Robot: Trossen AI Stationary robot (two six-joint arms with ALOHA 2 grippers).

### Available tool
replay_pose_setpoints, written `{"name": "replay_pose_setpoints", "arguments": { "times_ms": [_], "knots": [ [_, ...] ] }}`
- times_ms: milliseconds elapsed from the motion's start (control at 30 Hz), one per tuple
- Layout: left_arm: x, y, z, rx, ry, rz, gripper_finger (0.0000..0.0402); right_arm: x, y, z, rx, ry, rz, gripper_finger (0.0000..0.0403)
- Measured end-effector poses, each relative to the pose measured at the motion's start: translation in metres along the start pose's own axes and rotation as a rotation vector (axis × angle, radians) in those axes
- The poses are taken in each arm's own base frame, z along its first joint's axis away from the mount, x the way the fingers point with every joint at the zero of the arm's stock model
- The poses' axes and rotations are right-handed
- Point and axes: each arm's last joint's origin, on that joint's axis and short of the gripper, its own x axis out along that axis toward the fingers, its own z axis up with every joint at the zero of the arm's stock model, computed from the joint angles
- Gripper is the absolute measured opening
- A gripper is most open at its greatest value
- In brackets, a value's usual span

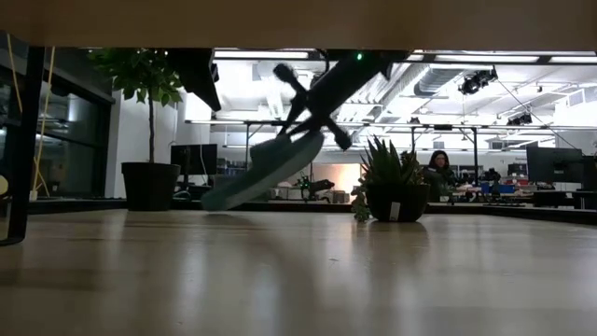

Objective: Pick and place slides into the shelf
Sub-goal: Put the blue slide on the shelf

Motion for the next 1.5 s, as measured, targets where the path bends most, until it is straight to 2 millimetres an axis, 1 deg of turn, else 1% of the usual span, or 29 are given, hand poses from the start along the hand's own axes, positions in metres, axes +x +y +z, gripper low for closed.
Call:
{"name": "replay_pose_setpoints", "arguments": {
  "times_ms": [200, 300, 400, 500, 667, 800, 900, 1000, 1133, 1267, 1500],
  "knots": [
    [0.0, 0.0, 0.001, 0.0, -0.01, -0.016, 0.0058, -0.027, 0.015, 0.004, -0.112, 0.008, 0.029, 0.0],
    [-0.001, -0.001, 0.001, 0.0, -0.015, -0.022, 0.0058, -0.04, 0.022, 0.01, -0.144, 0.003, 0.048, 0.0],
    [-0.007, -0.001, 0.002, 0.003, -0.052, -0.041, 0.0058, -0.058, 0.029, 0.017, -0.18, -0.007, 0.068, 0.0],
    [-0.018, -0.003, 0.004, 0.005, -0.131, -0.08, 0.0058, -0.076, 0.032, 0.023, -0.234, -0.006, 0.061, 0.0],
    [-0.044, -0.006, 0.006, -0.001, -0.287, -0.14, 0.0058, -0.109, 0.037, 0.035, -0.327, -0.003, 0.07, 0.0],
    [-0.062, -0.007, 0.0, -0.016, -0.338, -0.165, 0.0058, -0.135, 0.042, 0.045, -0.419, -0.007, 0.132, 0.0],
    [-0.076, -0.009, -0.008, -0.045, -0.357, -0.188, 0.0058, -0.156, 0.048, 0.051, -0.479, -0.005, 0.209, 0.0],
    [-0.088, -0.01, -0.016, -0.081, -0.363, -0.198, 0.0058, -0.173, 0.051, 0.055, -0.531, 0.027, 0.294, 0.0],
    [-0.101, -0.011, -0.026, -0.123, -0.381, -0.206, 0.0058, -0.184, 0.053, 0.055, -0.577, 0.105, 0.394, 0.0],
    [-0.109, -0.012, -0.032, -0.165, -0.39, -0.217, 0.0058, -0.187, 0.055, 0.052, -0.607, 0.171, 0.467, 0.0],
    [-0.122, -0.017, -0.042, -0.262, -0.405, -0.288, 0.0058, -0.193, 0.057, 0.048, -0.682, 0.269, 0.592, 0.0]
  ]
}}
